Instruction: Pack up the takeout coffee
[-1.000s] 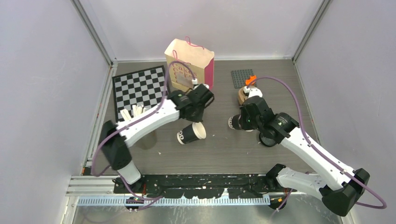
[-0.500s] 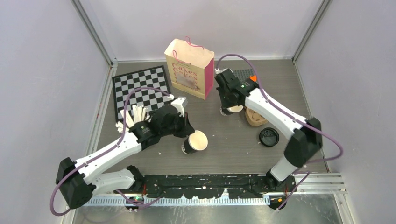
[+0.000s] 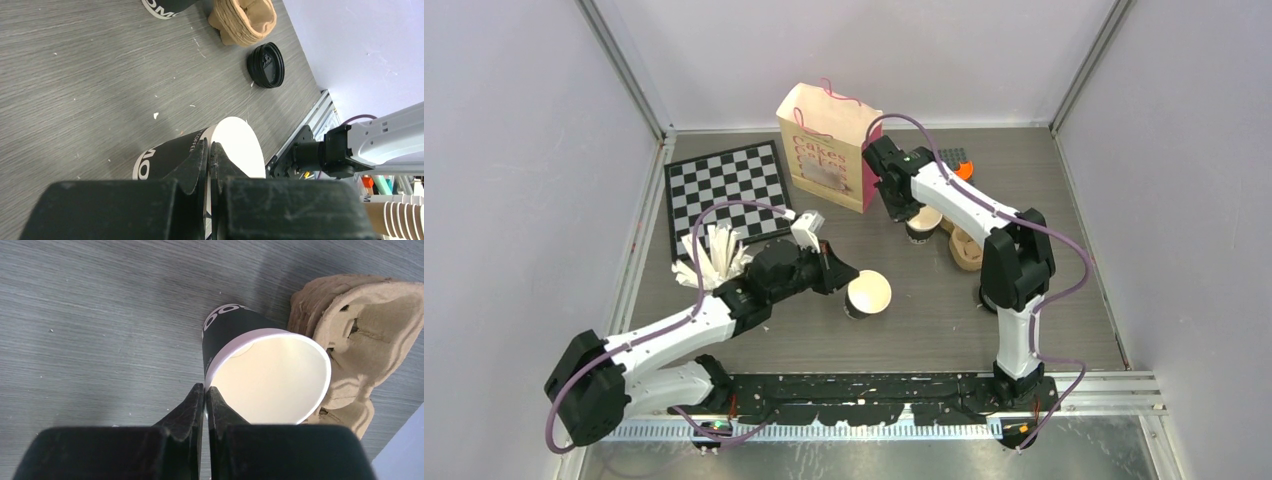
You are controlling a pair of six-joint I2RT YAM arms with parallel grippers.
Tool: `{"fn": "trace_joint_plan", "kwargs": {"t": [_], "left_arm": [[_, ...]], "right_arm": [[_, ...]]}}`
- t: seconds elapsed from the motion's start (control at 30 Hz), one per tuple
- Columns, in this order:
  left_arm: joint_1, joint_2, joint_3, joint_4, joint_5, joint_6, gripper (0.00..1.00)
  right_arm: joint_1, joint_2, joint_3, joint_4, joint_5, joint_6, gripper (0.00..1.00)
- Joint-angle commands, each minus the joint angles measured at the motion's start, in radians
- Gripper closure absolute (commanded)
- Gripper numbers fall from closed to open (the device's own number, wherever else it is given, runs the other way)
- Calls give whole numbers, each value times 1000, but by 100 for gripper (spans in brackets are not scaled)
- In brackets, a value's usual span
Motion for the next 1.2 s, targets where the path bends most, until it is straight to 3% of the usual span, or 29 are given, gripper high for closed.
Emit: {"fn": "trace_joint_plan", "kwargs": {"t": [0.0,0.27,0.47,0.67,0.83,0.97,1.17], "left_arm": [[3,51,-45,255,-24,-45,100],[6,137,-62,307,-55,-37,98],[6,142,-71,258,-104,-24,87],[8,129,-62,204,-144,-17,76],[8,93,5,58,-168,4,56],[8,41,82,-78,-171,70,49],[7,5,370,-464,-219,269,38]], "right_arm": [[-2,12,61,-23,-17,-28,89],[-3,6,81,-18,-48,-34,85],[-3,-19,101,-51,-23,-26,65],[-1,-109,92,-60,-62,5,57],[1,-257,-7,-22,-116,59,55],[1,-391,-168,52,-93,147,56],[-2,-571,-374,76,55,344,62]]}}
